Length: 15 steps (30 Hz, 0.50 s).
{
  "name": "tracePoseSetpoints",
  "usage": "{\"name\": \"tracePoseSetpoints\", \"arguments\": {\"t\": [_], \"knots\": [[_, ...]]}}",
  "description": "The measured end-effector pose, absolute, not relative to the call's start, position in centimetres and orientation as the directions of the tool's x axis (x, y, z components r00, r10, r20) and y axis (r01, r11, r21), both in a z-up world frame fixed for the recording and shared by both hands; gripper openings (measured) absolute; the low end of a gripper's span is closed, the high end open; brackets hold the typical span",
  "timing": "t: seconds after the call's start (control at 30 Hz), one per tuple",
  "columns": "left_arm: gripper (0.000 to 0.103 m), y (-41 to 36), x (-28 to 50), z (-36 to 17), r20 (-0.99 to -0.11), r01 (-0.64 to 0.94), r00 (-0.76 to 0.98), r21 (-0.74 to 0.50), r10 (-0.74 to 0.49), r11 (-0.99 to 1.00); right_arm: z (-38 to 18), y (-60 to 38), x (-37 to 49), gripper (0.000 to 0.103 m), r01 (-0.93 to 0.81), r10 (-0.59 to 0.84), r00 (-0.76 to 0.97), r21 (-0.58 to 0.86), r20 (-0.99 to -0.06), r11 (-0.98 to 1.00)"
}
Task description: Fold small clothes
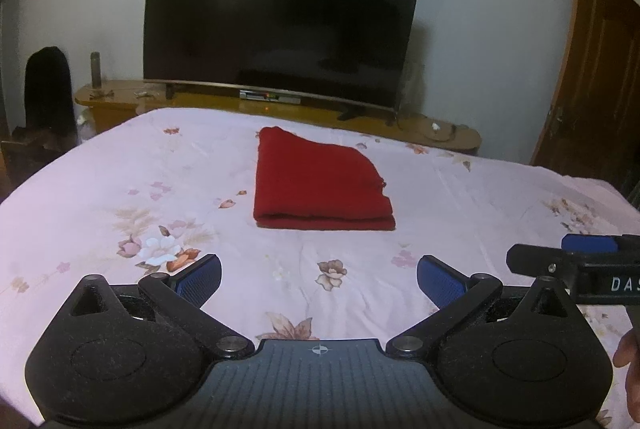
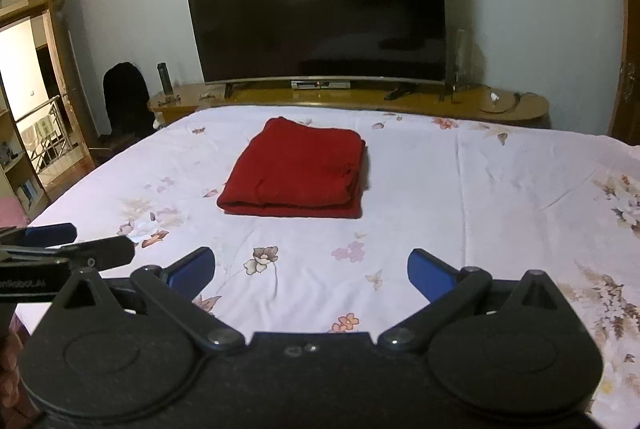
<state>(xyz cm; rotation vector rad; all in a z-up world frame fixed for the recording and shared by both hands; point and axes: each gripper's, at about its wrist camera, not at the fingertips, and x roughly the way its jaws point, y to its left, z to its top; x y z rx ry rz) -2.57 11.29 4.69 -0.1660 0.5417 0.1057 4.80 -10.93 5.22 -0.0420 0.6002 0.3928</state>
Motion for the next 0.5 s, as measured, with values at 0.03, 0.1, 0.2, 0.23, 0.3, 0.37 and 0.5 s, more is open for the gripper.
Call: {"name": "tracePoseSetpoints", "arguments": {"t": [0.03, 0.1, 0.2, 0.23, 0.3, 0.37, 0.5], "knots": [[0.103, 11.3, -2.9, 4.8, -0.518, -0.145, 0.853, -0.131, 0.057, 0.981, 5.4, -11.1, 4.4, 0.102, -0.37, 0.347, 0.758, 0.074, -0.552, 0.926], [0.103, 11.1, -3.6, 5.1, -0.511, -0.143, 0.858, -0.132, 0.056, 0.981, 5.8, -11.4, 4.0, 0.102, -0.363, 0.344, 0.767, 0.075, -0.542, 0.929], [0.103, 11.2, -4.1, 5.4, -0.5, -0.132, 0.865, -0.128, 0.051, 0.983, 6.4, -11.6, 3.2, 0.102, -0.36, 0.341, 0.776, 0.071, -0.53, 0.93], [0.103, 11.1, -4.3, 5.6, -0.494, -0.13, 0.868, -0.127, 0.051, 0.983, 6.5, -11.6, 2.9, 0.102, -0.359, 0.339, 0.78, 0.069, -0.526, 0.931], [0.103, 11.1, -4.5, 5.8, -0.49, -0.128, 0.87, -0.132, 0.048, 0.983, 6.7, -11.7, 2.6, 0.102, -0.358, 0.339, 0.782, 0.069, -0.522, 0.931], [0.103, 11.1, -4.7, 6.0, -0.484, -0.127, 0.874, -0.135, 0.046, 0.983, 6.9, -11.6, 2.4, 0.102, -0.357, 0.337, 0.784, 0.066, -0.521, 0.932], [0.103, 11.0, -4.9, 6.4, -0.477, -0.123, 0.878, -0.134, 0.045, 0.983, 7.4, -11.0, 2.1, 0.102, -0.362, 0.338, 0.79, 0.056, -0.511, 0.93]]}}
